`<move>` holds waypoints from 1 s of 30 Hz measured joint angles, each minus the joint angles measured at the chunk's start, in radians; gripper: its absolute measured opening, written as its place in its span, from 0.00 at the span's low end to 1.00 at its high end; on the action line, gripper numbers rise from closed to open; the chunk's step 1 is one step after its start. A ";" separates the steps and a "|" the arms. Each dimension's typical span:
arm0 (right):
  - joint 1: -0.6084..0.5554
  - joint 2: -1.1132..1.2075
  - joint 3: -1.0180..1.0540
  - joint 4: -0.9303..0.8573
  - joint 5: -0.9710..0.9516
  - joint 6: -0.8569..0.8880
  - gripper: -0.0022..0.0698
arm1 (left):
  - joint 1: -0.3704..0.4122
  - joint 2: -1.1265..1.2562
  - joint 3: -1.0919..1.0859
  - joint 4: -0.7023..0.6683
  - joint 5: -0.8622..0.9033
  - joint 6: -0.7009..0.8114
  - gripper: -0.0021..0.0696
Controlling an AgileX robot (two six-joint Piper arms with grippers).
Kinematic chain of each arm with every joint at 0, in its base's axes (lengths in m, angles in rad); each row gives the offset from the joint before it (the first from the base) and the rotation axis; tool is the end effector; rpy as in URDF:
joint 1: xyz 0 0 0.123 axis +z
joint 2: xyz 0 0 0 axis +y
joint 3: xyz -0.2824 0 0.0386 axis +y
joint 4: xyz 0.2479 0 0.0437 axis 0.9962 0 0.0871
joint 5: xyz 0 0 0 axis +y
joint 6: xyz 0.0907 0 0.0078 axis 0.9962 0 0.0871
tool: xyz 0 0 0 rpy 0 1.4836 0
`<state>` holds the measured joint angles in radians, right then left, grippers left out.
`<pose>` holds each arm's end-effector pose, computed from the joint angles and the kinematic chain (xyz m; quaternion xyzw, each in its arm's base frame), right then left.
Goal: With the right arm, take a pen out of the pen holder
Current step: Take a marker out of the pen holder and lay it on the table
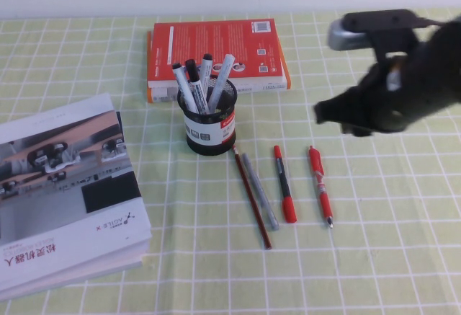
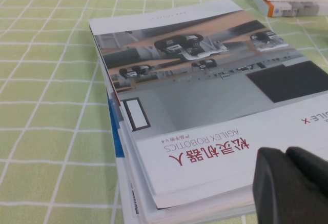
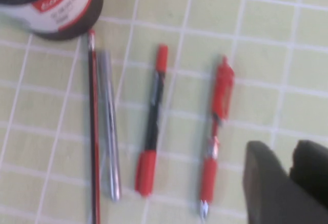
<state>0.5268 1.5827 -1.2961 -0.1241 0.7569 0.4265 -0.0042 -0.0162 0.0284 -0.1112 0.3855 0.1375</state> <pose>0.3018 0.1665 0.3028 -0.0777 0.9486 0.0903 0.2931 0.0520 -0.0040 0.1700 0.0279 0.8067 -0.0079 0.5902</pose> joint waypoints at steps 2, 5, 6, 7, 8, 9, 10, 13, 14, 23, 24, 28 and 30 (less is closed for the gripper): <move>0.000 -0.086 0.064 -0.010 0.018 0.000 0.09 | 0.000 0.000 0.000 0.000 0.000 0.000 0.02; 0.000 -0.237 0.162 -0.022 0.036 0.000 0.04 | 0.000 0.000 0.000 0.000 0.000 0.000 0.02; 0.000 -0.286 0.194 -0.023 0.040 0.000 0.03 | 0.000 0.000 0.000 0.000 0.000 0.000 0.02; 0.000 -0.334 0.224 -0.023 0.040 0.000 0.02 | 0.000 0.000 0.000 0.000 0.000 0.000 0.02; 0.000 -0.380 0.253 -0.023 0.040 0.000 0.02 | 0.000 0.000 0.000 0.000 0.000 0.000 0.02; 0.000 -0.422 0.273 -0.023 0.040 0.000 0.02 | 0.000 0.000 0.000 0.000 0.000 0.000 0.02; 0.000 -0.459 0.297 -0.023 0.040 0.000 0.02 | 0.000 0.000 0.000 0.000 0.000 0.000 0.02; 0.000 -0.537 0.350 -0.009 0.045 0.000 0.01 | 0.000 0.000 0.000 0.000 0.000 0.000 0.02; 0.000 -0.552 0.364 0.001 0.051 0.000 0.01 | 0.000 0.000 0.000 0.000 0.000 0.000 0.02; 0.000 -0.579 0.395 0.034 0.165 -0.004 0.01 | 0.000 0.000 0.000 0.000 0.000 0.000 0.02; 0.000 -0.574 0.395 0.034 0.165 -0.025 0.01 | 0.000 0.000 0.000 0.000 0.000 0.000 0.02; 0.000 -0.558 0.396 0.026 0.142 -0.085 0.01 | 0.000 0.000 0.000 0.000 0.000 0.000 0.02; 0.000 -0.552 0.396 0.017 0.132 -0.094 0.01 | 0.000 0.000 0.000 0.000 0.000 0.000 0.02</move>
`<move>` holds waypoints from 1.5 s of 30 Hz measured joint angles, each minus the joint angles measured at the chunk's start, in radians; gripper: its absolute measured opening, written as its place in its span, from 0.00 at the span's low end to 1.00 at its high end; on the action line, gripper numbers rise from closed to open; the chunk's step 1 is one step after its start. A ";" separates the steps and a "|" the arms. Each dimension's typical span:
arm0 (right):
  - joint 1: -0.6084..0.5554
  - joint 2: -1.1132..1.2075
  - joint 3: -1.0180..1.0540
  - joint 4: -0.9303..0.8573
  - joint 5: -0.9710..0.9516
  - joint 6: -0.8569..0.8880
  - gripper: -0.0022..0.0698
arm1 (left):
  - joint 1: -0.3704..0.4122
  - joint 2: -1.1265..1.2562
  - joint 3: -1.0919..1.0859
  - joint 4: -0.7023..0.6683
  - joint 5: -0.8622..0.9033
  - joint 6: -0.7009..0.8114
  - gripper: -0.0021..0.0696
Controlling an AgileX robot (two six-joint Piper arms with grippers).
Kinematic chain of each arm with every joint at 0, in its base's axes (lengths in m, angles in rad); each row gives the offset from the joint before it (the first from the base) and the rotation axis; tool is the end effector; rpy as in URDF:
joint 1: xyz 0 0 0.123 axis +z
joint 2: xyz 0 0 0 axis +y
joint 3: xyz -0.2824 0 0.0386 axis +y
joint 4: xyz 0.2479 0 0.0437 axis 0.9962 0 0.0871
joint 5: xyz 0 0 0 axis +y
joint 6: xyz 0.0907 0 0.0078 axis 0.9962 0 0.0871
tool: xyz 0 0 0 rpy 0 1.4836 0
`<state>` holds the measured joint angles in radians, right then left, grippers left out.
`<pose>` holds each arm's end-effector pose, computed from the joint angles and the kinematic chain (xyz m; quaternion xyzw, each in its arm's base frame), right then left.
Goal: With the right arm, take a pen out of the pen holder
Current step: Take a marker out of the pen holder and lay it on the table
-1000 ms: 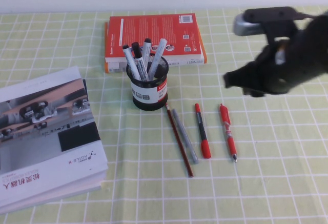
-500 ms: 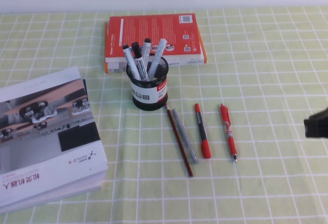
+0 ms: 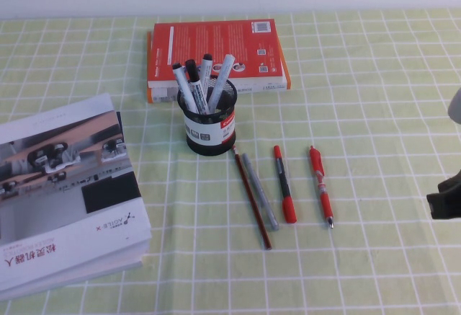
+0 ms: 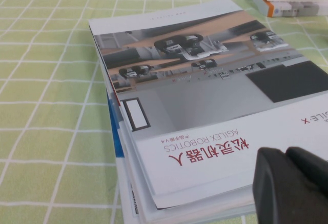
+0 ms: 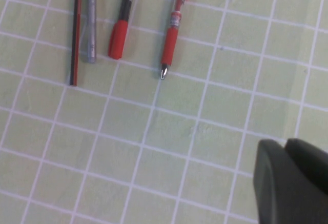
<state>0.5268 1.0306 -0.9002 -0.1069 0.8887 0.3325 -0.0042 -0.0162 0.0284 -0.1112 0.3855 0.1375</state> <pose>0.1711 0.0908 0.3234 -0.1108 0.9417 0.0852 0.3059 0.0520 -0.0040 0.1700 0.0279 0.8067 -0.0079 0.5902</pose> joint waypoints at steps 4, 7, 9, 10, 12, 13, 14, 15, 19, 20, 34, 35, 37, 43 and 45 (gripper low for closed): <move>-0.007 -0.003 0.031 -0.042 -0.068 -0.009 0.01 | 0.000 0.000 0.000 0.000 0.000 0.000 0.02; -0.062 -0.062 0.113 -0.072 -0.201 -0.011 0.01 | 0.000 0.000 0.000 0.000 0.000 0.000 0.02; -0.126 -0.116 0.208 -0.081 -0.319 -0.011 0.01 | 0.000 0.000 0.000 0.000 0.000 0.000 0.02; -0.164 -0.150 0.265 -0.085 -0.393 -0.011 0.01 | 0.000 0.000 0.000 0.000 0.000 0.000 0.02; -0.238 -0.217 0.379 -0.090 -0.547 -0.011 0.01 | 0.000 0.000 0.000 0.000 0.000 0.000 0.02; -0.273 -0.249 0.432 -0.091 -0.608 -0.011 0.01 | 0.000 0.000 0.000 0.000 0.000 0.000 0.02; -0.315 -0.289 0.498 -0.091 -0.682 -0.011 0.01 | 0.000 0.000 0.000 0.000 0.000 0.000 0.02; -0.356 -0.331 0.562 -0.091 -0.749 -0.011 0.01 | 0.000 0.000 0.000 0.000 0.000 0.000 0.02; -0.485 -0.504 0.782 -0.095 -0.930 -0.013 0.01 | 0.000 0.000 0.000 0.000 0.000 0.000 0.02; -0.502 -0.536 0.808 -0.095 -0.961 -0.013 0.01 | 0.000 0.000 0.000 0.000 0.000 0.000 0.02; -0.546 -0.959 0.927 -0.095 -0.825 -0.013 0.01 | 0.000 0.000 0.000 0.000 0.000 0.000 0.02; -0.546 -0.980 0.927 -0.095 -0.811 -0.013 0.01 | 0.000 0.000 0.000 0.000 0.000 0.000 0.02; -0.546 -1.017 0.927 -0.095 -0.780 -0.013 0.01 | 0.000 0.000 0.000 0.000 0.000 0.000 0.02; -0.486 -1.038 0.927 -0.095 -0.712 -0.013 0.01 | 0.000 0.000 0.000 0.000 0.000 0.000 0.02; -0.470 -1.038 0.927 -0.095 -0.703 -0.013 0.01 | 0.000 0.000 0.000 0.000 0.000 0.000 0.02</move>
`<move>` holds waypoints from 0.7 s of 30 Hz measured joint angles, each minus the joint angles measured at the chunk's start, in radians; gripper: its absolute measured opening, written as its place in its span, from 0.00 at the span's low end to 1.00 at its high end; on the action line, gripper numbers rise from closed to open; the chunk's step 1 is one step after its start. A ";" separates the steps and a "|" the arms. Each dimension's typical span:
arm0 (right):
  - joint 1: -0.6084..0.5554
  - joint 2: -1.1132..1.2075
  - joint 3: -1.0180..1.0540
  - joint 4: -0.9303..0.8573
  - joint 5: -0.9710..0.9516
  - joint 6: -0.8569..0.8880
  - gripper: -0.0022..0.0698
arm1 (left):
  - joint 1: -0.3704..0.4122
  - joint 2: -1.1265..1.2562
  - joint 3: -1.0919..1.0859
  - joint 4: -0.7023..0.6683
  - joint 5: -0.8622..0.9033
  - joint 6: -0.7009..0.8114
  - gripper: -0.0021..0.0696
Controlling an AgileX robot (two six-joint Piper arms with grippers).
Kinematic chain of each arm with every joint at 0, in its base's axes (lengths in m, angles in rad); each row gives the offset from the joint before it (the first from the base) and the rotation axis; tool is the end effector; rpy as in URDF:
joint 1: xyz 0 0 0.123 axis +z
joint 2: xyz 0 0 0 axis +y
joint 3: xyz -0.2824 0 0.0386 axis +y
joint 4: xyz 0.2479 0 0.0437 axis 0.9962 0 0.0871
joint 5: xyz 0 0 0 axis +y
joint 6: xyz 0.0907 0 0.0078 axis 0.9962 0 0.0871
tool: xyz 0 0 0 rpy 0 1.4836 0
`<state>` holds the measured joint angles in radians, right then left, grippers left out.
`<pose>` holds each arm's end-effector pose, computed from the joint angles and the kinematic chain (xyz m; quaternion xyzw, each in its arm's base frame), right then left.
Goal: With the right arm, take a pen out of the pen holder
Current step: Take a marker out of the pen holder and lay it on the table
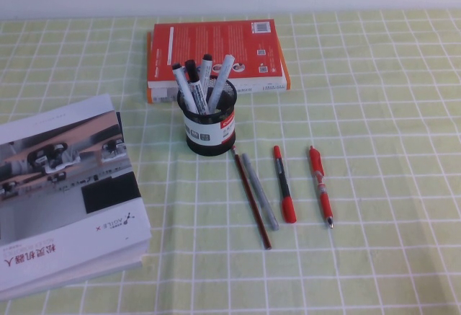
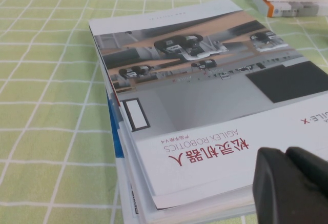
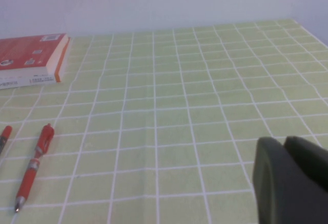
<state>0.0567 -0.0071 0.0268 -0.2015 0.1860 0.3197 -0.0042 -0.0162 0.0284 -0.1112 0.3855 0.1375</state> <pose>0.0565 -0.0002 0.1879 0.0365 0.7456 0.0455 0.6638 0.0520 -0.0040 0.1700 0.0279 0.8067 -0.0079 0.5902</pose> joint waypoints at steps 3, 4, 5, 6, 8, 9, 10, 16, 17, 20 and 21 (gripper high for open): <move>0.008 0.000 0.000 0.000 0.002 0.000 0.01 | 0.000 0.000 0.000 0.000 0.000 0.000 0.02; 0.008 0.000 0.000 0.000 0.002 0.000 0.01 | 0.000 0.000 0.000 0.000 0.000 0.000 0.02; 0.008 0.000 0.000 0.000 0.002 0.000 0.01 | 0.000 0.000 0.000 0.000 0.000 0.000 0.02; 0.008 0.000 0.000 0.000 0.002 0.000 0.01 | 0.000 0.000 0.000 0.000 0.000 0.000 0.02; 0.008 0.000 0.000 0.000 0.002 0.000 0.01 | 0.000 0.000 0.000 0.000 0.000 0.000 0.02; 0.008 0.000 0.000 0.000 0.002 0.000 0.01 | 0.000 0.000 0.000 0.000 0.000 0.000 0.02; 0.008 0.000 0.000 0.000 0.002 0.000 0.01 | 0.000 0.000 0.000 0.000 0.000 0.000 0.02; 0.008 -0.002 0.000 0.286 0.028 -0.325 0.01 | 0.000 0.000 0.000 0.000 0.000 0.000 0.02; 0.008 -0.002 0.000 0.332 0.038 -0.391 0.01 | 0.000 0.000 0.000 0.000 0.000 0.000 0.02; 0.008 -0.002 0.000 0.394 0.067 -0.479 0.01 | 0.000 0.000 0.000 0.000 0.000 0.000 0.02; 0.008 -0.002 0.000 0.404 0.079 -0.488 0.01 | 0.000 0.000 0.000 0.000 0.000 0.000 0.02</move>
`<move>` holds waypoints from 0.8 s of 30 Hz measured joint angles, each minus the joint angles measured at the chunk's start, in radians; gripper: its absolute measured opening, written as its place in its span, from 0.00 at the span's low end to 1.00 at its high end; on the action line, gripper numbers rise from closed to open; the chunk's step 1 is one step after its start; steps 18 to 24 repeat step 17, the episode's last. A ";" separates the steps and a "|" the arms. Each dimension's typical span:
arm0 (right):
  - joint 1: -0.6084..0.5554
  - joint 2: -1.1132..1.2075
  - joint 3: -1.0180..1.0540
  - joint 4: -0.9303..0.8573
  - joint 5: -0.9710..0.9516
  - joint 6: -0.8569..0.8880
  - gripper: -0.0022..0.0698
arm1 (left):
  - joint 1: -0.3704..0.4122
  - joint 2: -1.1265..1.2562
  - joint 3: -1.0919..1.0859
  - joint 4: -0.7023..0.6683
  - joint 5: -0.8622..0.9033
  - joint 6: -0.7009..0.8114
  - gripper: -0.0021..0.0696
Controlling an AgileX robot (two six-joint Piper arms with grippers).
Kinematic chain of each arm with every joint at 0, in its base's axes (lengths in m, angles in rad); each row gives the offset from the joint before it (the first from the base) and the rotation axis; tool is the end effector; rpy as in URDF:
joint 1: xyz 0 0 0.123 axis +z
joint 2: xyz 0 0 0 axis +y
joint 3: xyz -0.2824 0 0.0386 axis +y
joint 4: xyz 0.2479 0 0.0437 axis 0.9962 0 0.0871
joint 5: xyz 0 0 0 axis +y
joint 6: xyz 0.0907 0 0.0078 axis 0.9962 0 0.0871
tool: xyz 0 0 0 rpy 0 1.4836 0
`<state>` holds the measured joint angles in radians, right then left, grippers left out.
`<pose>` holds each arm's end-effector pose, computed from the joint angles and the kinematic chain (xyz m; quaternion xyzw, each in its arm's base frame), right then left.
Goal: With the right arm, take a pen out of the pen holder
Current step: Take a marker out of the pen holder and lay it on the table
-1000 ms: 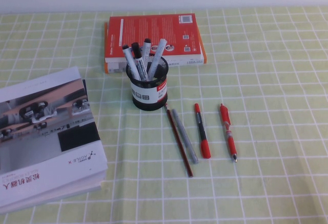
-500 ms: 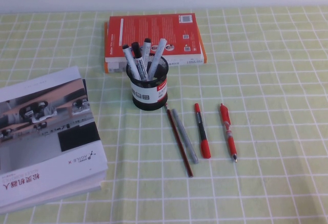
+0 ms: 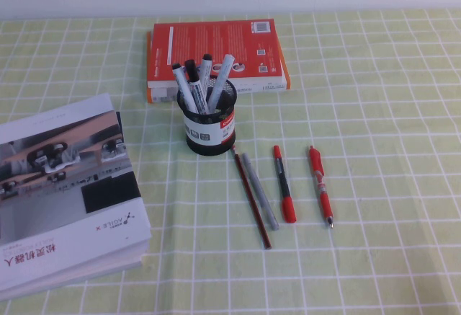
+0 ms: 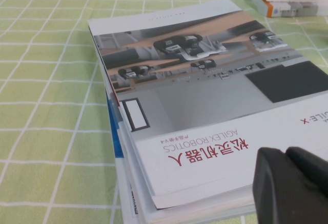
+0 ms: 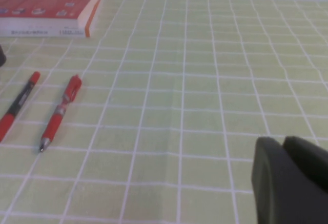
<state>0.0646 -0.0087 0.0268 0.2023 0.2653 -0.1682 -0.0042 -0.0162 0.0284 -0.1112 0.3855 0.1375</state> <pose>0.0547 0.0084 0.1810 -0.0312 0.7706 0.0495 0.6346 0.0520 -0.0040 0.1700 0.0279 0.8067 -0.0079 0.5902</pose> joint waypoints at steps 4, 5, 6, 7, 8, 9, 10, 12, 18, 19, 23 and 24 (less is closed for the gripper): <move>0.000 0.000 0.000 0.020 0.091 -0.020 0.01 | 0.000 0.000 0.000 0.000 0.000 0.000 0.02; 0.000 0.000 0.000 0.022 0.112 -0.022 0.01 | 0.000 0.000 0.000 0.000 0.000 0.000 0.02; 0.000 0.000 0.000 0.024 0.124 -0.022 0.01 | 0.000 0.000 0.000 0.000 0.000 0.000 0.02; 0.000 0.000 0.000 0.027 0.132 -0.024 0.01 | 0.000 0.000 0.000 0.000 0.000 0.000 0.02; 0.000 0.000 0.000 0.026 0.136 -0.024 0.01 | 0.000 0.000 0.000 0.000 0.000 0.000 0.02; 0.000 0.000 0.000 0.026 0.139 -0.024 0.01 | 0.000 0.000 0.000 0.000 0.000 0.000 0.02; 0.000 0.000 0.000 0.027 0.139 -0.024 0.01 | 0.000 0.000 0.000 0.000 0.000 0.000 0.02; 0.000 0.000 0.000 0.029 0.139 -0.024 0.01 | 0.000 0.000 0.000 0.000 0.000 0.000 0.02; 0.000 0.000 0.000 0.033 0.139 -0.024 0.01 | 0.000 0.000 0.000 0.000 0.000 0.000 0.02; 0.000 0.000 0.000 0.033 0.139 -0.024 0.01 | 0.000 0.000 0.000 0.000 0.000 0.000 0.02; 0.000 0.000 0.000 0.033 0.139 -0.024 0.01 | 0.000 0.000 0.000 0.000 0.000 0.000 0.02; 0.000 0.000 0.000 0.033 0.139 -0.024 0.01 | 0.000 0.000 0.000 0.000 0.000 0.000 0.02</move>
